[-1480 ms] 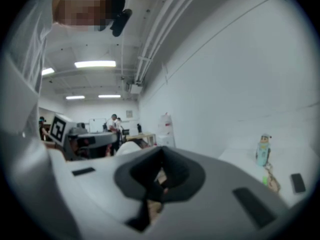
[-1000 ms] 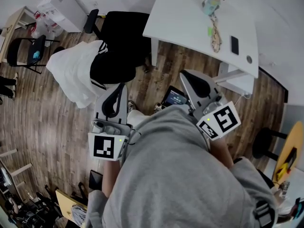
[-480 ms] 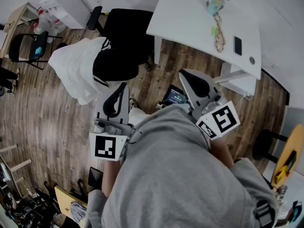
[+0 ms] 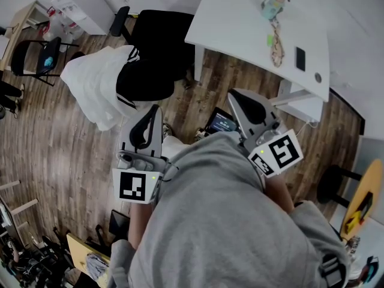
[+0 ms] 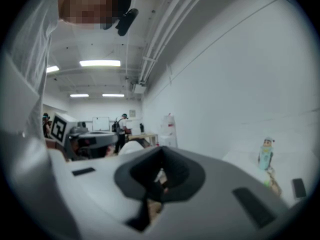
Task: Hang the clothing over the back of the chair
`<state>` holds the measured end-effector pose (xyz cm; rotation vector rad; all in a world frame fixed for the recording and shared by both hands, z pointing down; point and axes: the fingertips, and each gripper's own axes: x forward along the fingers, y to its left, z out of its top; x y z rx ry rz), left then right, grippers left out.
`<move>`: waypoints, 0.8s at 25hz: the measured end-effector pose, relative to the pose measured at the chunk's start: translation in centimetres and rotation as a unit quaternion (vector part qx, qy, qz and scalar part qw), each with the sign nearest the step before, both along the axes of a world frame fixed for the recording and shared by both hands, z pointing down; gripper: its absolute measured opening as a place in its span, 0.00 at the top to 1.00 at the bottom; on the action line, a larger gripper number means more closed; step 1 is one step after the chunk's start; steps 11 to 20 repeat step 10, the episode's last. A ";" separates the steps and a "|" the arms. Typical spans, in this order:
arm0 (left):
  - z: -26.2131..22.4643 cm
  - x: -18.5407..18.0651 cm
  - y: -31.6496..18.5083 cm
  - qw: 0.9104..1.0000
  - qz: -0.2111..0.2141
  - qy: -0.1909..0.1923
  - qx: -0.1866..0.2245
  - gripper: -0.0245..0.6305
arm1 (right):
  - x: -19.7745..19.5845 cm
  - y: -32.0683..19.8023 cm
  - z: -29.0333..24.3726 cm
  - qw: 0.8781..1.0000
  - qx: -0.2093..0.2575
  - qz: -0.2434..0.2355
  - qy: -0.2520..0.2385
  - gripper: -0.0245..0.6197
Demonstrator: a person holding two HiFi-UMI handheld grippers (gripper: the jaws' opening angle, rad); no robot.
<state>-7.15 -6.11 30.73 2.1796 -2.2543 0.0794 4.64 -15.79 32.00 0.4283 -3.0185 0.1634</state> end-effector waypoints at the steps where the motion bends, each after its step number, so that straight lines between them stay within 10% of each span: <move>1: 0.1 0.0 0.0 1.000 -0.001 0.000 -0.001 0.92 | 0.0 0.0 0.1 1.000 0.000 0.000 0.001 0.91; 20: 0.2 0.3 0.0 1.000 -0.006 0.000 -0.003 0.92 | 0.5 -0.1 0.1 1.000 -0.003 -0.002 0.000 0.91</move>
